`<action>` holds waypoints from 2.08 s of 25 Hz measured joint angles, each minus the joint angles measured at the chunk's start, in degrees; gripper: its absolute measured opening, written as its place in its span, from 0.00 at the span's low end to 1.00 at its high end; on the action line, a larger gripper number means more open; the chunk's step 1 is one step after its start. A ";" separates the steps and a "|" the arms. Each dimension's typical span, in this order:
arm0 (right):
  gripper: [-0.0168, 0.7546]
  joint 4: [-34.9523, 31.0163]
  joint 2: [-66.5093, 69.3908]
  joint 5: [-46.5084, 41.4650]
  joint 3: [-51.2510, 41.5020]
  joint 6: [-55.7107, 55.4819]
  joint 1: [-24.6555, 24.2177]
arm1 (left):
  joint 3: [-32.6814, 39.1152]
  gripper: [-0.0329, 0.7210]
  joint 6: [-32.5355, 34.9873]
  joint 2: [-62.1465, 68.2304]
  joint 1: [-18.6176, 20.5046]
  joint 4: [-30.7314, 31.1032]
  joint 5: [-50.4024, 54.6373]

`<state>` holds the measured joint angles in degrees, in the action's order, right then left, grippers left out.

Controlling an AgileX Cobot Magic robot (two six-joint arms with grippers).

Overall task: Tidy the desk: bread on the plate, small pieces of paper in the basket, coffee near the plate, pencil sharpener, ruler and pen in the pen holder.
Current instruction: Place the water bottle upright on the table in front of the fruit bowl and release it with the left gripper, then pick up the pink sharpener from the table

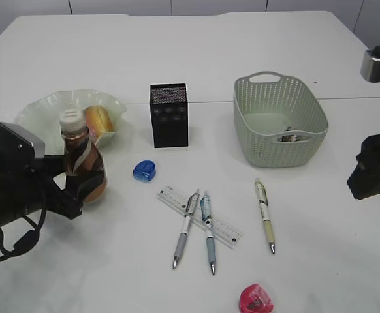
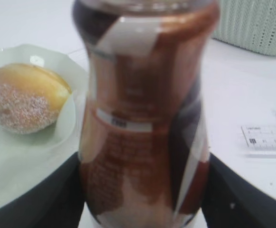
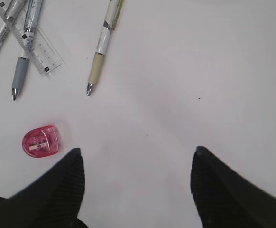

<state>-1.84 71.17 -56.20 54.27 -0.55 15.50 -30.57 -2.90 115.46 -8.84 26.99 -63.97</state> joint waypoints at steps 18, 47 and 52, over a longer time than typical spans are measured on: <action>0.69 0.12 0.00 0.00 0.00 0.00 0.00 | 0.00 0.86 0.00 4.88 0.00 -1.42 -1.97; 0.69 1.84 0.00 0.11 0.00 0.00 0.00 | 0.34 0.80 -0.18 -19.44 0.73 -11.42 -1.85; 0.69 2.50 0.00 0.11 0.00 0.00 0.00 | 0.34 0.77 -0.28 -23.64 4.18 -16.59 1.08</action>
<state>0.66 71.17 -56.08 54.27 -0.55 15.50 -30.23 -3.19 91.82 -4.65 10.40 -62.89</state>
